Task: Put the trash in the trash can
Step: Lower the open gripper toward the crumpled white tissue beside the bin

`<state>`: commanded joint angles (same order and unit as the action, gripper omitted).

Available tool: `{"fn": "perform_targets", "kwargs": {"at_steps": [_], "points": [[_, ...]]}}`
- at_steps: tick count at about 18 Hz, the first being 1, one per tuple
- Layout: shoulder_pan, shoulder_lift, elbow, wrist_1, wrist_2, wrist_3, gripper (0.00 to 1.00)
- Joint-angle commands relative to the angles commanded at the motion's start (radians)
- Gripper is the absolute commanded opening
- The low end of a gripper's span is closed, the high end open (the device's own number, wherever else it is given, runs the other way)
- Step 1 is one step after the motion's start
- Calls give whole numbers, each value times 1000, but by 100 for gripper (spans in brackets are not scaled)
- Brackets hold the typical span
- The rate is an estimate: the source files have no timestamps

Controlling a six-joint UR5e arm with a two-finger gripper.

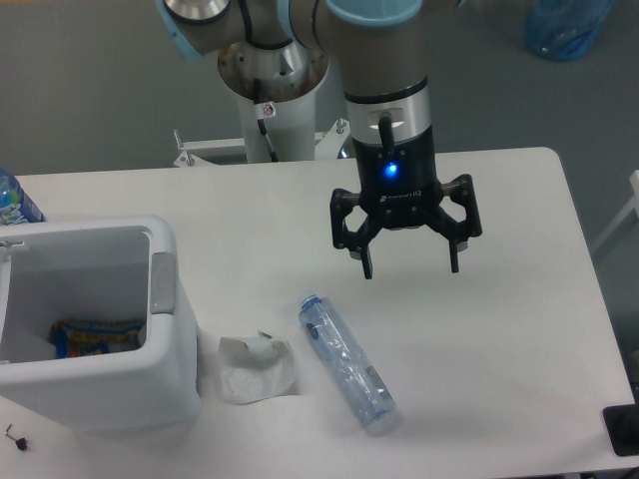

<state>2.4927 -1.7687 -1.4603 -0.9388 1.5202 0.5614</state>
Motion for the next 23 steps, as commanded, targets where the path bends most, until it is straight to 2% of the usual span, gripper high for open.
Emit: {"fn": "perform_targets", "kwargs": {"at_steps": [5,11,17,19,23], "points": [[-2,-12,-5,0,0,-3,100],[-6,-31,-57,12,-2,-12,100],[-18,-40,-166,25,2,-37,100],[-35,-57,-215,28,-2,-84,100],[-87,-113,-203,21,-58,-165,100]]}}
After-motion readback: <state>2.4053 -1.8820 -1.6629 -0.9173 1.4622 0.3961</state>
